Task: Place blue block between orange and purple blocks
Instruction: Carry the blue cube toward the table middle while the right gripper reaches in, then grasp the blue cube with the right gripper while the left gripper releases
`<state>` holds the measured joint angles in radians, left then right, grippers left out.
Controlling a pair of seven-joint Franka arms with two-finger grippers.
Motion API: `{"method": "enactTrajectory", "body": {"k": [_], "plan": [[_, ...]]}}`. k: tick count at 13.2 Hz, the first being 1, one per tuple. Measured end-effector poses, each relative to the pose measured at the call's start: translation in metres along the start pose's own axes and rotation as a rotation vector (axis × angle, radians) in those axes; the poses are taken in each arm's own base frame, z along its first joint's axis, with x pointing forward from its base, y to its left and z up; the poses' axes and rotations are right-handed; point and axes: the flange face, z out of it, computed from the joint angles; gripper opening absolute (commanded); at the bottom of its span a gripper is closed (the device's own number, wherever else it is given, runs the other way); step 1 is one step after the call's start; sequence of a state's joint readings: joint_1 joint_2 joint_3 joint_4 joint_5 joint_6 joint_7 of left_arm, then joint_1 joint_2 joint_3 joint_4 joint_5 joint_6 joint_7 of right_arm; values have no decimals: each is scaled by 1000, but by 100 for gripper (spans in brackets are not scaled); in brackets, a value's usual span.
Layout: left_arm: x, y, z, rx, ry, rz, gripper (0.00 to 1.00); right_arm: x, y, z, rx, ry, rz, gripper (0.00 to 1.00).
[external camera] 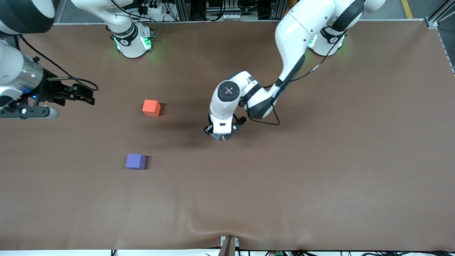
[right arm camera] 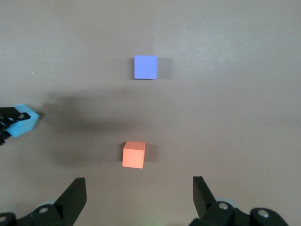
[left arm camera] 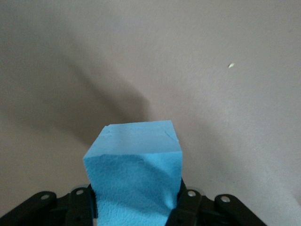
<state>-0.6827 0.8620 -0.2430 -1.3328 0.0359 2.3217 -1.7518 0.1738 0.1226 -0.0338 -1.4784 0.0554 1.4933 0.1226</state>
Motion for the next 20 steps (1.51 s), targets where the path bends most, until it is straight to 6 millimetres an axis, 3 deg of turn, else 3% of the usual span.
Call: {"method": "enactTrajectory", "body": {"k": [2,3,4,7,9,11,13,15,18,20], "plan": [[-15,-2,18,-12,-9,-68,43,15,-11,24,-5,-17,-5,100],[-20,-2,28,-29,-17,-97,77,28,-12,45,-7,-41,-2,100],[-21,-3,39,-36,-22,-115,100,43,-12,72,6,-73,6,100],[-16,-2,49,-37,-18,-124,100,72,-22,140,71,-143,23,100],[-1,4,37,-20,17,-135,100,73,-54,170,67,-135,40,100],[18,17,2,-40,55,-138,100,63,-88,206,47,-132,120,100],[40,27,-57,-42,124,-79,100,54,-103,234,29,-133,253,100],[73,28,-125,-16,212,-6,100,46,-124,246,10,-134,417,100],[157,21,-217,-7,280,52,100,35,-168,260,13,-124,623,100],[227,8,-258,2,300,126,100,28,-200,272,18,-99,726,100]]}}
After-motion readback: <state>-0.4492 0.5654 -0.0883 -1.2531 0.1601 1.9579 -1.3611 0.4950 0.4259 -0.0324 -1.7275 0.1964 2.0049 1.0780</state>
